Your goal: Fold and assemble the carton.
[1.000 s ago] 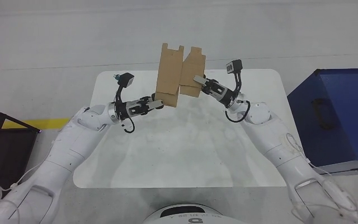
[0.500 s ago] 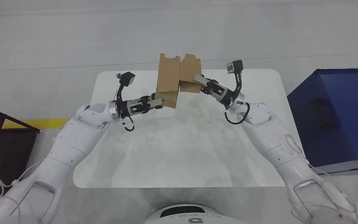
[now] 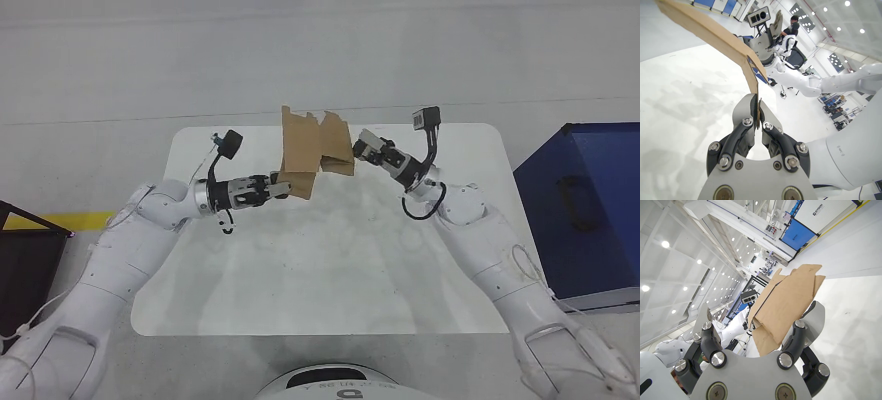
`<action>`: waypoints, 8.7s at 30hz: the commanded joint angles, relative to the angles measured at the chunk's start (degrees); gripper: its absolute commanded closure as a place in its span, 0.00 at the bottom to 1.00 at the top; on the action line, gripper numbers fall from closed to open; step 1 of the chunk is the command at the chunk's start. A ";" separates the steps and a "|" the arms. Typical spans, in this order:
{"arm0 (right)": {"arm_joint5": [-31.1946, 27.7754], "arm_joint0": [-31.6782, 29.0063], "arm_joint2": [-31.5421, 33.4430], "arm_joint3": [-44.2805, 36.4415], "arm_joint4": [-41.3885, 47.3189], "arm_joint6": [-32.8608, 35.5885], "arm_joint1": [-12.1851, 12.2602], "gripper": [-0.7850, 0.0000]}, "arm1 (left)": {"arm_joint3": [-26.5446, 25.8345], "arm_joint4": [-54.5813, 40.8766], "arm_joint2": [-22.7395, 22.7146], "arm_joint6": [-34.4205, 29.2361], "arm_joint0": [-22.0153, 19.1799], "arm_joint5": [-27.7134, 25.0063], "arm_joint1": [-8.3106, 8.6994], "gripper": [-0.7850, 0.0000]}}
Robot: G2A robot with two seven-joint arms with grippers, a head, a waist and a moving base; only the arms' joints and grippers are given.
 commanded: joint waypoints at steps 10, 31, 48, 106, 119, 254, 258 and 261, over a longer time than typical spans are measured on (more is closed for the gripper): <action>0.67 0.31 -2.65 -1.22 -4.14 -0.20 -1.08 0.03 | -12.88 31.18 -1.56 14.23 6.55 16.52 -0.25 1.00; -14.09 -5.25 3.61 -6.98 -8.15 -7.33 -0.71 0.00 | -14.14 11.34 -7.55 7.07 9.95 6.14 1.92 1.00; -16.50 -7.44 0.16 -12.20 5.41 0.96 -0.53 0.00 | -12.26 8.34 -8.54 6.25 9.13 9.02 1.89 1.00; -0.38 1.88 -6.35 -0.66 4.15 -1.55 -5.60 0.49 | -23.49 50.30 -9.37 32.33 16.82 21.76 -0.84 1.00; 3.29 2.16 -7.21 -0.38 -3.94 -5.51 -6.58 0.52 | -23.76 51.42 -9.45 31.45 16.91 22.43 -1.30 1.00; 27.93 -7.65 7.38 -7.21 32.37 38.66 0.07 1.00 | -24.90 29.93 -22.95 27.86 22.69 14.59 -0.94 0.00; 28.20 -8.30 7.66 -8.20 31.45 37.97 0.18 1.00 | -24.31 29.55 -21.56 27.48 21.45 14.98 -1.30 0.00; 28.42 -8.54 7.52 -8.73 30.96 37.79 0.17 1.00 | -24.30 29.96 -20.50 26.55 20.48 15.91 -1.54 0.00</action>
